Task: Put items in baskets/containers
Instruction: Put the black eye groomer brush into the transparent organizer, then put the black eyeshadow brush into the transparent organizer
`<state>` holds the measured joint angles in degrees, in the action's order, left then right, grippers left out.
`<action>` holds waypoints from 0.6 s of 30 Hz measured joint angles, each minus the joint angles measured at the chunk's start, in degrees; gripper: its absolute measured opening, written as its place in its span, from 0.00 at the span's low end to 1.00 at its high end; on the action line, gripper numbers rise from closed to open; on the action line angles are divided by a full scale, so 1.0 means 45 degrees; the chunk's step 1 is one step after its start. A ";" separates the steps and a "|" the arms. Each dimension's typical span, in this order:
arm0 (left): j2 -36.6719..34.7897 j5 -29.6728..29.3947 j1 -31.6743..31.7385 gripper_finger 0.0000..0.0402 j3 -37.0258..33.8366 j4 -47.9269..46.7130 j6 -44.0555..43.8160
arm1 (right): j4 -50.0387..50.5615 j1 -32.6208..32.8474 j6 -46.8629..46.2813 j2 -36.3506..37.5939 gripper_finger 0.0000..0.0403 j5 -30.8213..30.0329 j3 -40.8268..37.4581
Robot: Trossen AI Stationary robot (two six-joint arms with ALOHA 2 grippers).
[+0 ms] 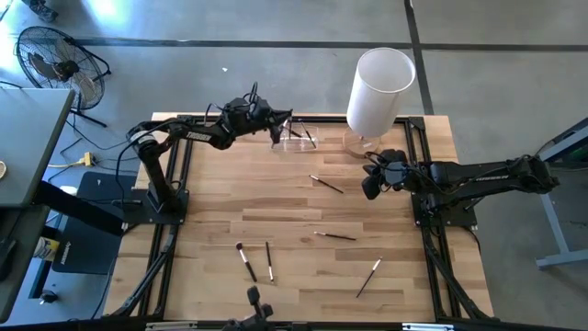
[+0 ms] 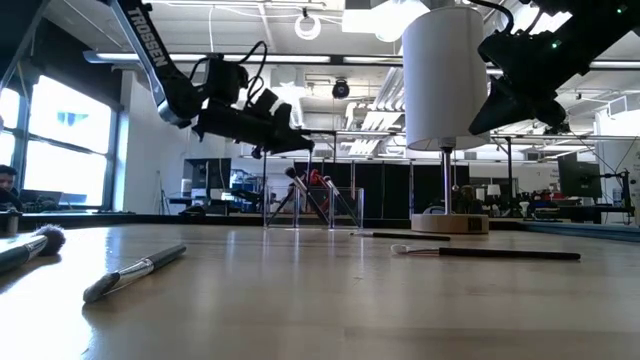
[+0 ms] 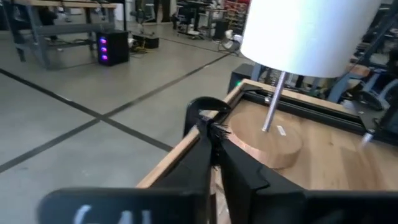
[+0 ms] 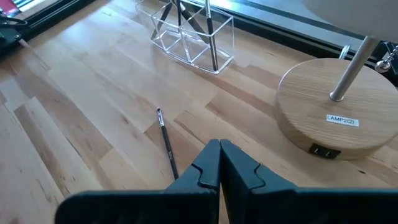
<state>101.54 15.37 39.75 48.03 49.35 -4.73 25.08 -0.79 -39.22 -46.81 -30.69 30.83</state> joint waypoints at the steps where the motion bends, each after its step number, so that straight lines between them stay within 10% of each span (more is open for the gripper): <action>1: 0.0000 0.0159 -0.0010 0.11 0.0000 -0.0009 0.0000 | 0.0000 0.0000 0.0000 0.0001 0.00 -0.0008 0.0000; 10: -0.0117 0.0465 -0.0413 0.38 -0.0003 -0.0030 -0.0005 | 0.0005 0.0004 0.0019 0.0000 0.00 -0.0087 0.0000; 18: -0.1871 -0.1253 -0.1275 0.43 0.0731 -0.1336 0.0109 | 0.0015 0.0009 0.0425 0.0005 0.00 0.0606 0.0000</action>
<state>93.12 9.73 34.01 51.32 43.34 -4.24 25.15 -0.75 -37.31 -46.78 -27.96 30.83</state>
